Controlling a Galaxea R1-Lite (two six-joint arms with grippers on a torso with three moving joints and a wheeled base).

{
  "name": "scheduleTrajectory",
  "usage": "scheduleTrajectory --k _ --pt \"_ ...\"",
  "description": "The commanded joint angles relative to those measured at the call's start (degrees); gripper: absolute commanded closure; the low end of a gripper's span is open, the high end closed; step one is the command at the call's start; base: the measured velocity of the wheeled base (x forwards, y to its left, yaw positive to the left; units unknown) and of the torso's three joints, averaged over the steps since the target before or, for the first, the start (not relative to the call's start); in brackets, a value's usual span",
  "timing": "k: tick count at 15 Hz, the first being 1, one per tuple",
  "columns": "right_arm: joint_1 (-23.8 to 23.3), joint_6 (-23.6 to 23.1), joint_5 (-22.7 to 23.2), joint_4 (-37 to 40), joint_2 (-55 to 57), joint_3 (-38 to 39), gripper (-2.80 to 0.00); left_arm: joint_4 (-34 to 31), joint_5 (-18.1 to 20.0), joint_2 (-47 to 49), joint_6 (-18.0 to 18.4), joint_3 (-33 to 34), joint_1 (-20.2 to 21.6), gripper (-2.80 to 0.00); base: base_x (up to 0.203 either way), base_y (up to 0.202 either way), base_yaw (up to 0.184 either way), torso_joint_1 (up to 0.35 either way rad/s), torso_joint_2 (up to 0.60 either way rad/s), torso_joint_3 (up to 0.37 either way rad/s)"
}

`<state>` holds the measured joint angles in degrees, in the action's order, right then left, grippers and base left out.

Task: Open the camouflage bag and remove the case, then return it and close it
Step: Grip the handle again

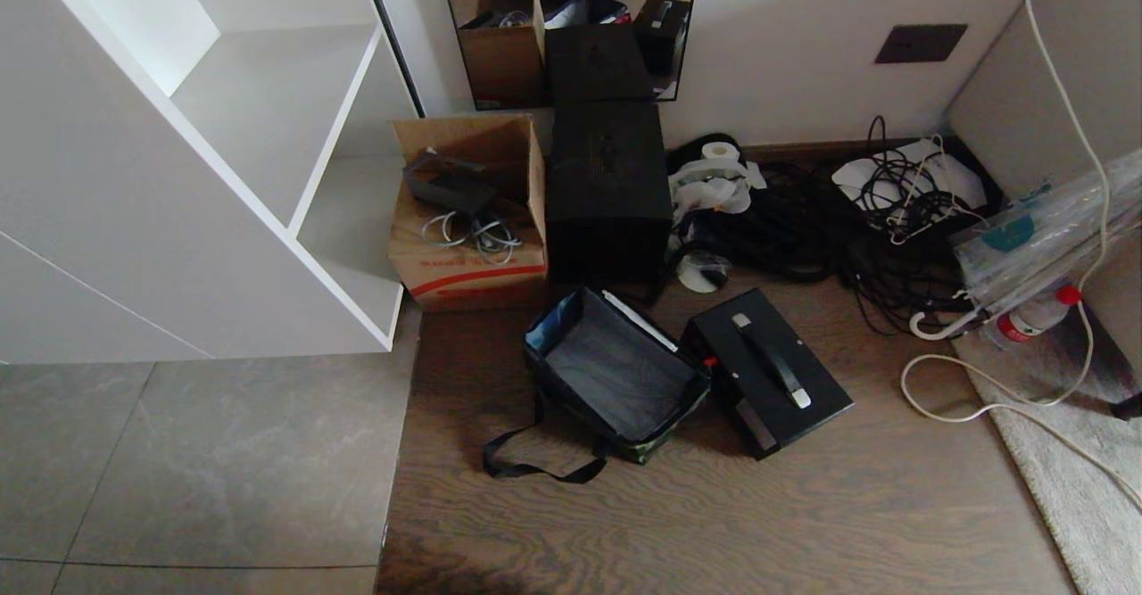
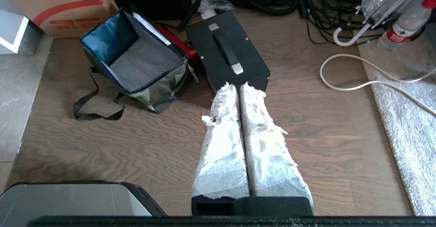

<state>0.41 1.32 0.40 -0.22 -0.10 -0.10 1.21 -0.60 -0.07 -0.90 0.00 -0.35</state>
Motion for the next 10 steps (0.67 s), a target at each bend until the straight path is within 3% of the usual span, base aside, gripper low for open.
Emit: scheduleTrajectory --k 1,10 --pt "0.02 0.0 0.04 -0.04 0.1 0.01 0.0 0.02 0.07 0.07 0.46 0.44 0.0 0.0 0.0 0.0 0.0 0.0 0.0 0.0" --pt "0.02 0.0 0.04 -0.04 0.1 0.01 0.0 0.02 -0.11 0.07 -0.94 0.44 0.0 0.0 0.0 0.0 0.0 0.0 0.0 0.0"
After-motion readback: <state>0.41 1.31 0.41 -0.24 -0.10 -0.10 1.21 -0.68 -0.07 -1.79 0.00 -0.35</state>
